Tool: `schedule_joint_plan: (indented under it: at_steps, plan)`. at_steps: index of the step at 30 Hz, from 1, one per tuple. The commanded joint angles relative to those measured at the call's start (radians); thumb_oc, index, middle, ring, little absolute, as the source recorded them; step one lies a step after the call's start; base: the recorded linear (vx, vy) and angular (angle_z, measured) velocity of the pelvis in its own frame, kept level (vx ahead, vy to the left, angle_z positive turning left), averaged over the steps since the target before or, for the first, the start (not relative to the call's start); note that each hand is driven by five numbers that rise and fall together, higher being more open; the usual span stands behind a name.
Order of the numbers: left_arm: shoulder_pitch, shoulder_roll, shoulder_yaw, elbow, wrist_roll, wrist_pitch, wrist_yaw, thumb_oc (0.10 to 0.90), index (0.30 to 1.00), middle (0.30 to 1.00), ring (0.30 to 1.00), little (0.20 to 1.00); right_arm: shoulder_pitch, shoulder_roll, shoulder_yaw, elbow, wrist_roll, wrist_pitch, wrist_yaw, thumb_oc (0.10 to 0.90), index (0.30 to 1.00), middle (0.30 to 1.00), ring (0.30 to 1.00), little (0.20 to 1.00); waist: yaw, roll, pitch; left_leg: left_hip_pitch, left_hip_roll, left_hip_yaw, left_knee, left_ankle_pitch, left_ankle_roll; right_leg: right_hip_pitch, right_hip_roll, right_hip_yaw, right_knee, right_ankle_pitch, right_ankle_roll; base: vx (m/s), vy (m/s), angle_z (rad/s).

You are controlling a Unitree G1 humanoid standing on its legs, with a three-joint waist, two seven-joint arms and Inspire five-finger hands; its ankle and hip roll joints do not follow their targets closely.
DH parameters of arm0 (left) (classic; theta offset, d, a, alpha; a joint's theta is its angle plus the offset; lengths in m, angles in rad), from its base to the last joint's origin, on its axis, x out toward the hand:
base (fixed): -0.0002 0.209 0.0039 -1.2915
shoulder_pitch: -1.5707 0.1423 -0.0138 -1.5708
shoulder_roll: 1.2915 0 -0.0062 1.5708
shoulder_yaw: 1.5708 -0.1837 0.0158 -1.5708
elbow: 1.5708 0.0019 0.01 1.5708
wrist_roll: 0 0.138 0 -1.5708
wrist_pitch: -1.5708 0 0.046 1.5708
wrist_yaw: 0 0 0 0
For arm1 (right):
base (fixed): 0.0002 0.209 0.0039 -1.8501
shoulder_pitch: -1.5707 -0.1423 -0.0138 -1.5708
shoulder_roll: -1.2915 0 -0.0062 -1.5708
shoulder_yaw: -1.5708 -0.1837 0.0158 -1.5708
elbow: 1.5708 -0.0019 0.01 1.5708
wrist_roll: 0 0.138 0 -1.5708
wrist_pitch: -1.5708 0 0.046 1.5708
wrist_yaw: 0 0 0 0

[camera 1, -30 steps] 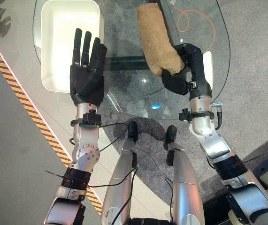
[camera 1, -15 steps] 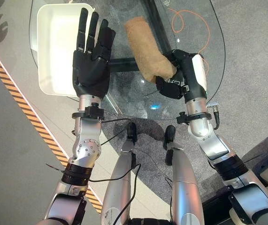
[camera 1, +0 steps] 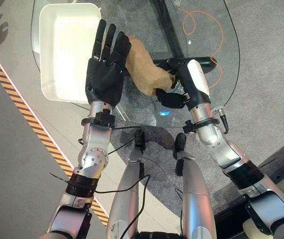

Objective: Wipe the table with a cloth and put it in the basket.

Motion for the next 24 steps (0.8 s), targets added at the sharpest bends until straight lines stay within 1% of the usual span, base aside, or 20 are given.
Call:
schedule_joint_plan:
  at_steps: [1,6,12,18,24]
  plan:
    - [-0.092,0.026,-0.007,-0.103,-0.001,-0.026,-0.003,0.800,0.900,0.900,0.900,0.900,-0.195,0.048,-0.017,-0.293,-0.021,-0.138,-0.046,0.100,0.300,0.300,0.300,0.200,0.002,-0.005,-0.029,0.041,-0.080,0.052,0.029,-0.083,0.039,0.077,0.048,-0.048,-0.088,-0.009,0.022,0.00,0.000,0.00]
    - [-0.090,0.021,-0.003,-0.097,-0.001,-0.037,0.006,0.800,0.900,0.900,0.900,0.900,-0.201,0.054,-0.014,-0.298,-0.027,-0.128,-0.061,0.100,0.300,0.300,0.300,0.200,0.004,-0.005,-0.029,0.045,-0.081,0.052,0.026,-0.082,0.038,0.080,0.049,-0.051,-0.089,-0.010,0.021,0.00,0.000,0.00]
    - [-0.095,0.018,-0.003,-0.102,-0.001,-0.025,0.014,0.800,0.900,0.900,0.900,0.900,-0.203,0.056,-0.017,-0.303,-0.032,-0.126,-0.071,0.100,0.300,0.300,0.300,0.200,0.003,-0.006,-0.029,0.046,-0.080,0.053,0.026,-0.082,0.038,0.082,0.048,-0.051,-0.091,-0.010,0.020,0.00,0.000,0.00]
    - [-0.098,0.011,-0.006,-0.100,0.003,-0.017,0.020,0.800,0.900,0.900,0.900,0.900,-0.204,0.058,-0.024,-0.303,-0.041,-0.140,-0.107,0.100,0.300,0.300,0.300,0.200,0.001,-0.007,-0.029,0.053,-0.081,0.055,0.022,-0.082,0.039,0.087,0.051,-0.050,-0.093,-0.009,0.021,0.00,0.000,0.00]
    - [-0.094,0.012,0.002,-0.095,0.003,-0.030,0.027,0.800,0.900,0.900,0.900,0.900,-0.200,0.061,-0.046,-0.312,-0.060,-0.130,-0.161,0.100,0.300,0.300,0.300,0.200,-0.001,-0.007,-0.029,0.056,-0.080,0.058,0.020,-0.083,0.038,0.089,0.052,-0.050,-0.093,-0.009,0.021,0.00,0.000,0.00]
